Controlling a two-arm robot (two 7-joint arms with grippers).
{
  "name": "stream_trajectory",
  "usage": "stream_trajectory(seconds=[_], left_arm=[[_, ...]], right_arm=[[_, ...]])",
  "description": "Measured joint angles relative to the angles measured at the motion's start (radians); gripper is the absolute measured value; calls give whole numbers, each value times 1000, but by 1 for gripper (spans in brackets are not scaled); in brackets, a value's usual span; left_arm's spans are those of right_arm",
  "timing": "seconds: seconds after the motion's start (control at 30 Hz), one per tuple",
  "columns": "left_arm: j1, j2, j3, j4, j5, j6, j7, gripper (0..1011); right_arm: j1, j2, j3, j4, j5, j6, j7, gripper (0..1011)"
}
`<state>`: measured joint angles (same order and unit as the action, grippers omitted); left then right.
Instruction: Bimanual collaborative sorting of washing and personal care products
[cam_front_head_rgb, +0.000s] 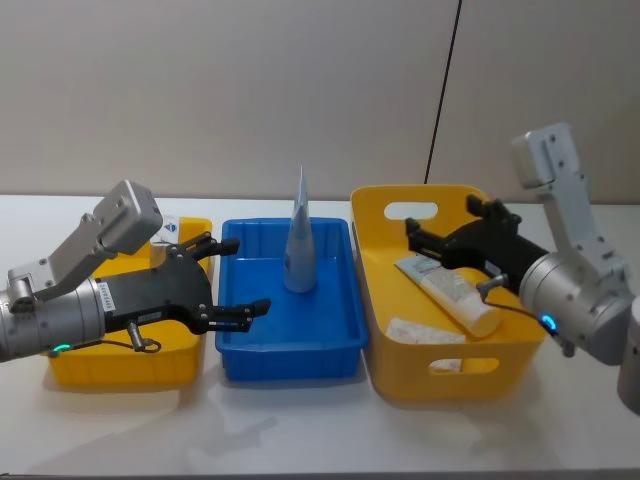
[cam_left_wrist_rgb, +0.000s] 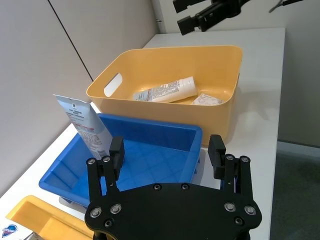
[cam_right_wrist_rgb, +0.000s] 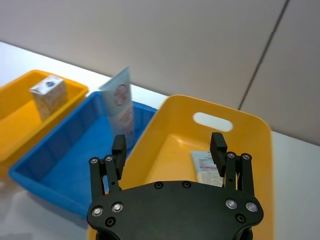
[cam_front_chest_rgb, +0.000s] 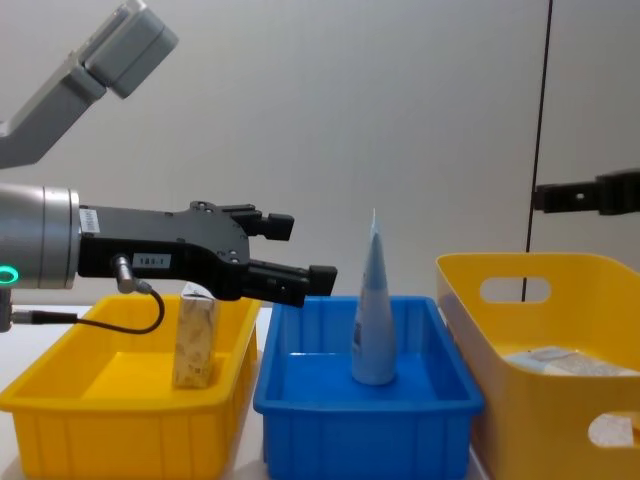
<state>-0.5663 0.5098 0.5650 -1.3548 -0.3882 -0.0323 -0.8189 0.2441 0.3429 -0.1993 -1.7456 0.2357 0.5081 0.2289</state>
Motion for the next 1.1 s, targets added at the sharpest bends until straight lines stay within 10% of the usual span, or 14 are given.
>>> stream_trajectory(seconds=[1.1], left_arm=[[0, 0, 0, 0, 0, 0, 0, 1001]], right_arm=[[-73, 68, -61, -82, 67, -60, 165, 1002]])
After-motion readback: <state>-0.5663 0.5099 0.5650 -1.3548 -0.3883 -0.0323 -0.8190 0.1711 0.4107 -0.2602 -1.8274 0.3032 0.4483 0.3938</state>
